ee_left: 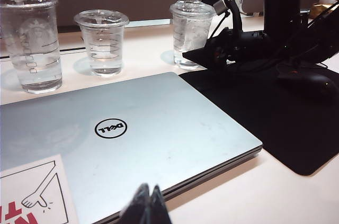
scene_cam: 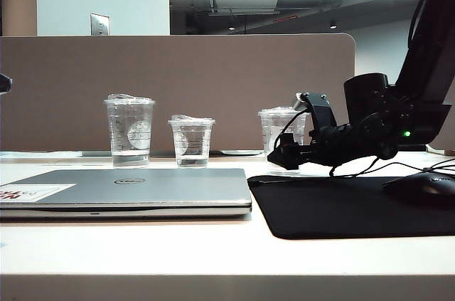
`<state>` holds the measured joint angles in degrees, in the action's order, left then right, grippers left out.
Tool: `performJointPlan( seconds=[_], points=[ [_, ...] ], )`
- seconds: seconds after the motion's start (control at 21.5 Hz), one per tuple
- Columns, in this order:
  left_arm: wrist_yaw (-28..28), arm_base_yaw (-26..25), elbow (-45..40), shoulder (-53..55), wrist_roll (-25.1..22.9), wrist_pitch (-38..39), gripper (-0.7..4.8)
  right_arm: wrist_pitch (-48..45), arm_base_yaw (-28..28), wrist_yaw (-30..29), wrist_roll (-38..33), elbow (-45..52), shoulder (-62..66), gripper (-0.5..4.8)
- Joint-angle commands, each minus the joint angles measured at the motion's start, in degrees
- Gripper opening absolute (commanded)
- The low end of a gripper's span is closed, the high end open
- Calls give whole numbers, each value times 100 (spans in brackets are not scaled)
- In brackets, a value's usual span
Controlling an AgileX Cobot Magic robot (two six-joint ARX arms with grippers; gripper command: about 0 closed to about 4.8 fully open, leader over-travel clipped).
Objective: Pick up the coffee cup on the right and place it on the right side of the laptop.
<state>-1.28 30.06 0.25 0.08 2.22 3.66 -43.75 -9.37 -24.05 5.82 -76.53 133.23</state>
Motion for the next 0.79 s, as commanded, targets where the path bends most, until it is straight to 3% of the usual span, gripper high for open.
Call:
performJointPlan(
  seconds=[0.05,0.56,0.65,0.79],
  points=[
    [0,-4,15,0,-13,-72,-5,-153,-33,-7,17,-129,26,479],
    [0,-4,15,0,-13,-68,-5,-192,-44,-7,15,-227,111,479],
    [0,-4,15,0,-11,-68,-5,-212,-44,-7,15,-227,111,426],
    [0,-4,15,0,-13,-68,-5,-313,-44,-17,13,-227,111,416]
  ],
)
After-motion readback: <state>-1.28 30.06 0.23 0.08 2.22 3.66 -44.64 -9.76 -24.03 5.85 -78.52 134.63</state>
